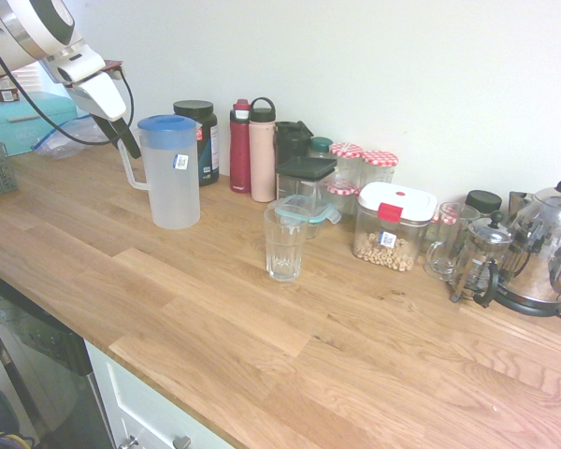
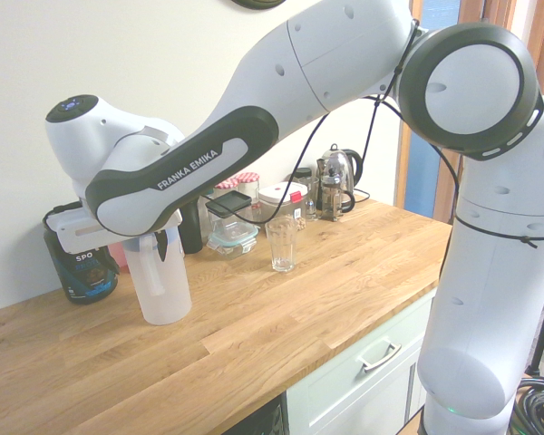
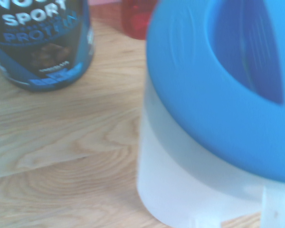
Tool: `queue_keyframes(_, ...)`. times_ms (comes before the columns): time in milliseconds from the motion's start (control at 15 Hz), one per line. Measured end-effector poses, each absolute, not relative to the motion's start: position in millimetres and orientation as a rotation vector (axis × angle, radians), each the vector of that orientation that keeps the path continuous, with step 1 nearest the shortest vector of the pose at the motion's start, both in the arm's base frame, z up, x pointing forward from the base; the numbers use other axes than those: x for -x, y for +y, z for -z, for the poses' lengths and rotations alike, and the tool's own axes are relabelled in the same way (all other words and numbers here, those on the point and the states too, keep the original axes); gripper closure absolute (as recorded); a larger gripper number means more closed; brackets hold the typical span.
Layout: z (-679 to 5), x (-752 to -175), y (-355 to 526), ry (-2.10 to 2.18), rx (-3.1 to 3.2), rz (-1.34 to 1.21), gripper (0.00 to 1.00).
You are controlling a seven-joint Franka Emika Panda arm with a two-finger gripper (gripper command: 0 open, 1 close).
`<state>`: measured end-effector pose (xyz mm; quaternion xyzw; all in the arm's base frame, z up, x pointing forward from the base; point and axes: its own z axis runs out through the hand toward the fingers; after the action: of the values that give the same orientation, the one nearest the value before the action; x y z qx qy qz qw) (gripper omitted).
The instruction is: Pour me some water
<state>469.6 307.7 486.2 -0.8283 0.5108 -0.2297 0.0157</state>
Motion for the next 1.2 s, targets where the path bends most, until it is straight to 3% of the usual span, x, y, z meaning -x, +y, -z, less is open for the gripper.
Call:
queue_keyframes(200, -487, -475, 303, 1.560, 2.557, 0.764, 0.00)
queue_keyframes(267, -488, -476, 302, 1.553, 2.554, 0.773, 1.00)
queue_keyframes(1200, -486, -466, 294, 1.564, 2.543, 0.797, 1.00)
